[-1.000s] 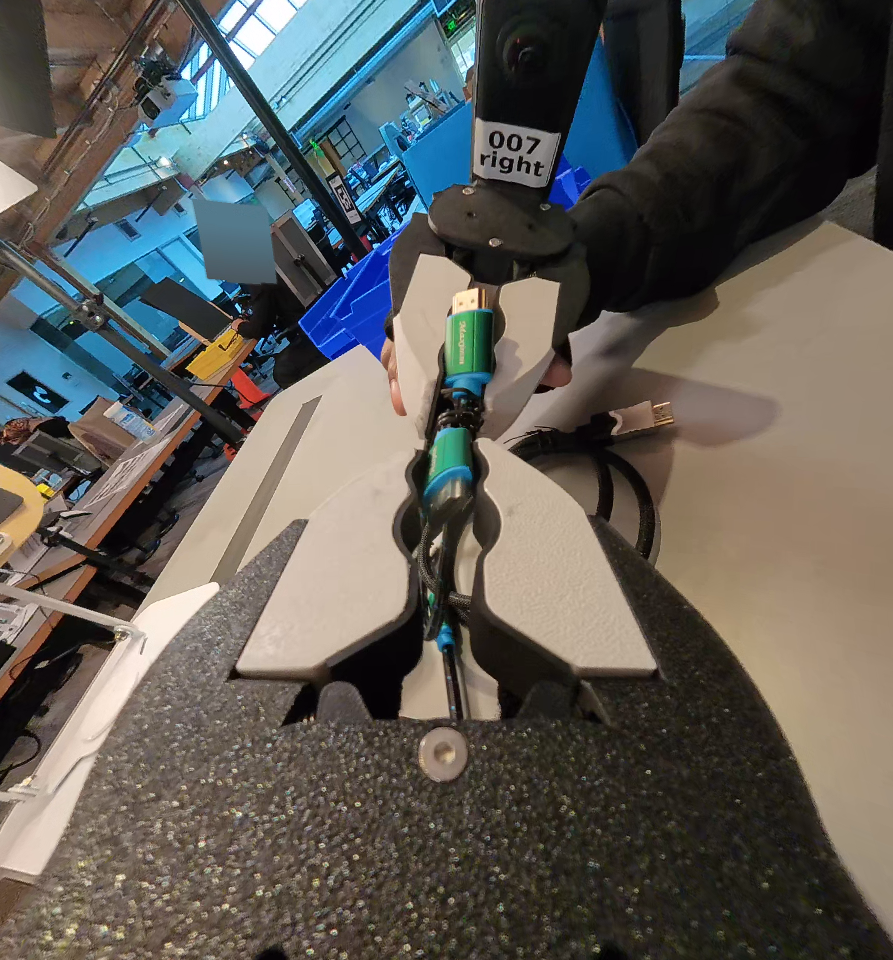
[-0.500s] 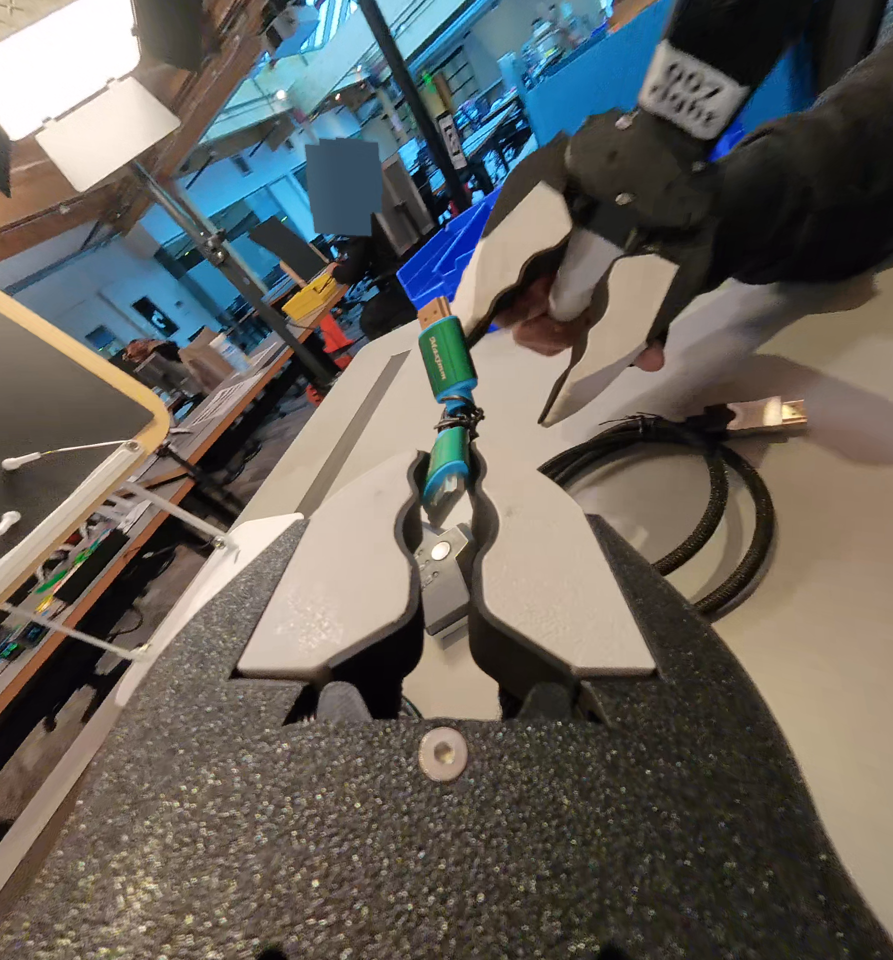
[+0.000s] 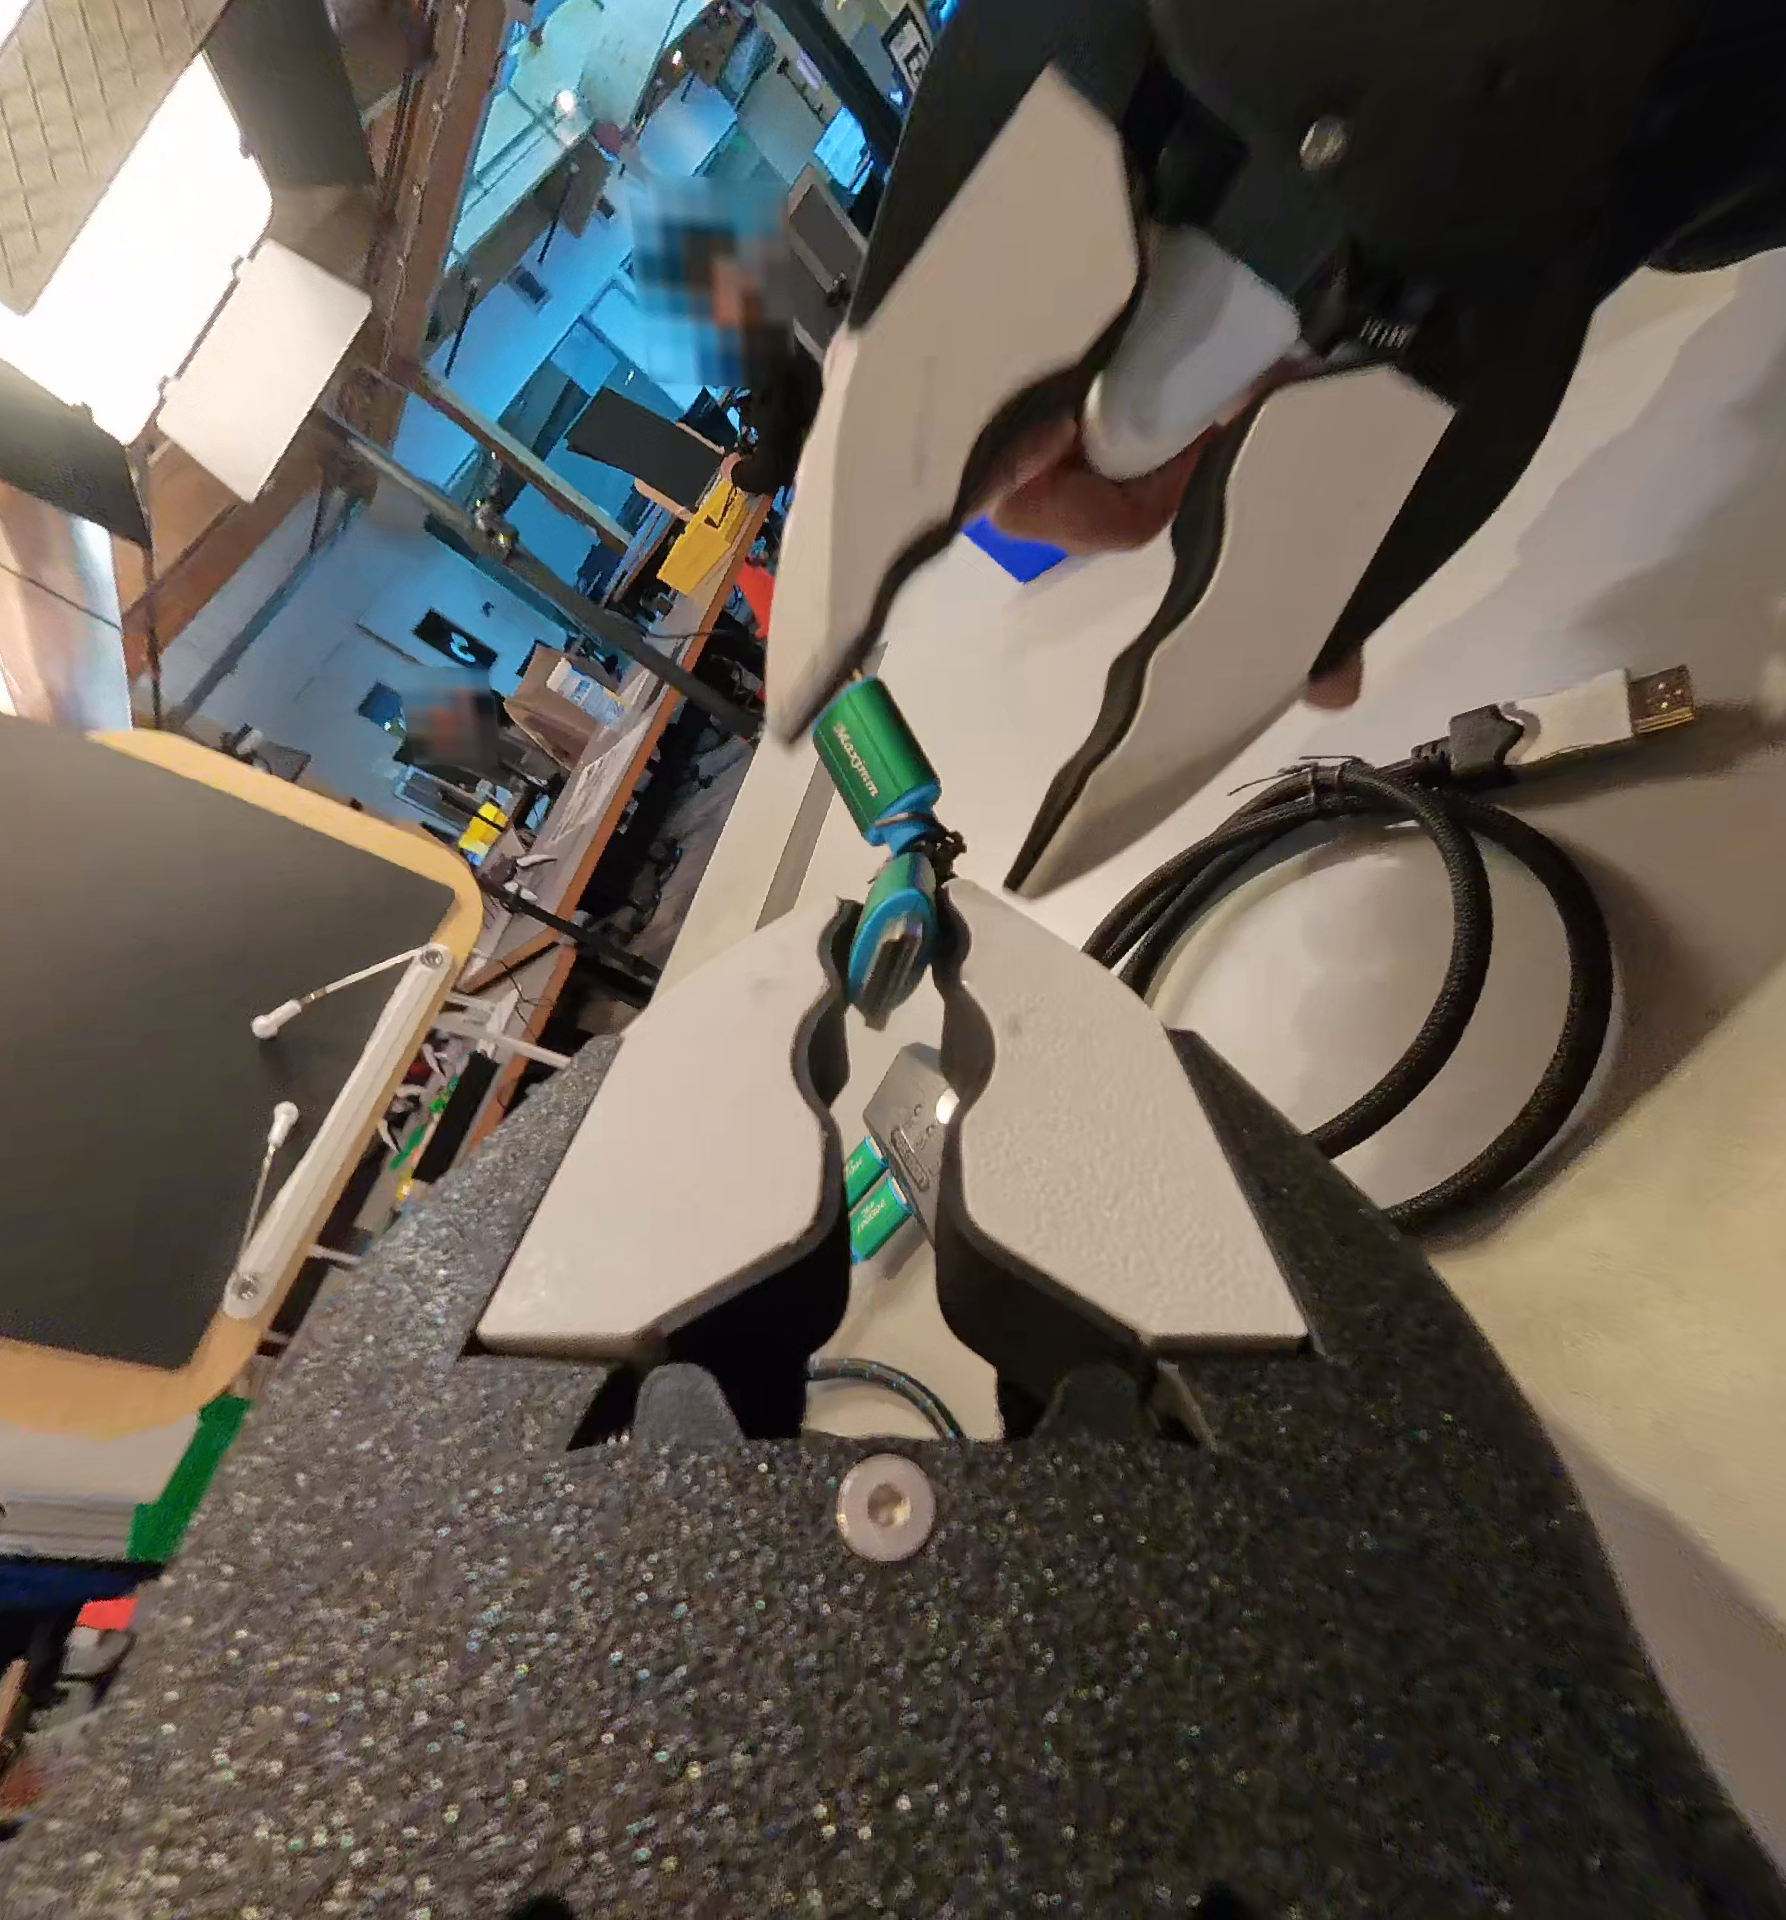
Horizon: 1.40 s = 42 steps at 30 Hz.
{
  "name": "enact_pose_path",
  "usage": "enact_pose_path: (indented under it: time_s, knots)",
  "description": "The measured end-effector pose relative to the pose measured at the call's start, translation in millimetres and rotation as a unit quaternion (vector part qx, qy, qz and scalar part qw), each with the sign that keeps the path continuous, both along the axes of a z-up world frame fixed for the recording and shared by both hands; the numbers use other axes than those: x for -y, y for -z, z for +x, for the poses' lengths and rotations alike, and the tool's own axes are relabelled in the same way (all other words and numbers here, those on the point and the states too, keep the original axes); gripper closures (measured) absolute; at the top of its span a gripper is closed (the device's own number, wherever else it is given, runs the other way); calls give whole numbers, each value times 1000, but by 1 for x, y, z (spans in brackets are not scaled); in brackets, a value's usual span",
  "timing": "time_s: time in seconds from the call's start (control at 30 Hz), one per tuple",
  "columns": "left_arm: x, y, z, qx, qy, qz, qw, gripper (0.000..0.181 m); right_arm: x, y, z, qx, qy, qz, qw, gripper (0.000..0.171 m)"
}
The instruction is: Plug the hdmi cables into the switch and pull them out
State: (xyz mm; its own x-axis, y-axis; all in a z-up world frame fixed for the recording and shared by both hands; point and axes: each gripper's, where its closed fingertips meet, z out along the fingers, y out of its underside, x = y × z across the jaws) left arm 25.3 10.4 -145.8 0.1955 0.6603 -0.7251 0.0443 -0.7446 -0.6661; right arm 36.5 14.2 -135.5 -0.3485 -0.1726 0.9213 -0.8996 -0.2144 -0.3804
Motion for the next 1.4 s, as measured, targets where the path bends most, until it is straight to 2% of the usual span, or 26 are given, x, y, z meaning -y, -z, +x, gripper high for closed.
enact_pose_path:
  time_s: [0.1,0.17,0.3,0.6,0.7,0.8,0.93,1.2,1.33,1.4]
  knots:
    - [-9,-1,-1,-6,5,-28,1000,168,5,12,3,-5,14,29,999,143]
    - [-9,1,0,-6,8,-39,999,169,4,13,4,12,10,43,999,144]
    - [-14,-3,6,-17,41,-22,999,169,4,18,3,45,3,81,996,153]
    - [-15,-17,18,-43,83,32,995,169,12,24,-21,72,23,86,993,159]
    - [-12,-19,20,-44,87,49,994,169,16,30,-30,88,23,90,992,160]
    - [-12,-15,18,-42,91,56,993,169,15,33,-30,65,30,92,993,159]
    - [-14,-14,17,-43,91,56,993,169,8,24,-19,89,-1,100,991,148]
    - [-22,-11,14,-39,99,44,993,169,1,28,-8,98,-34,128,986,142]
    - [-24,-13,15,-41,103,44,993,169,-4,15,-1,140,-60,128,980,143]
    - [-26,-13,15,-42,105,43,993,169,-4,16,0,147,-65,135,978,150]
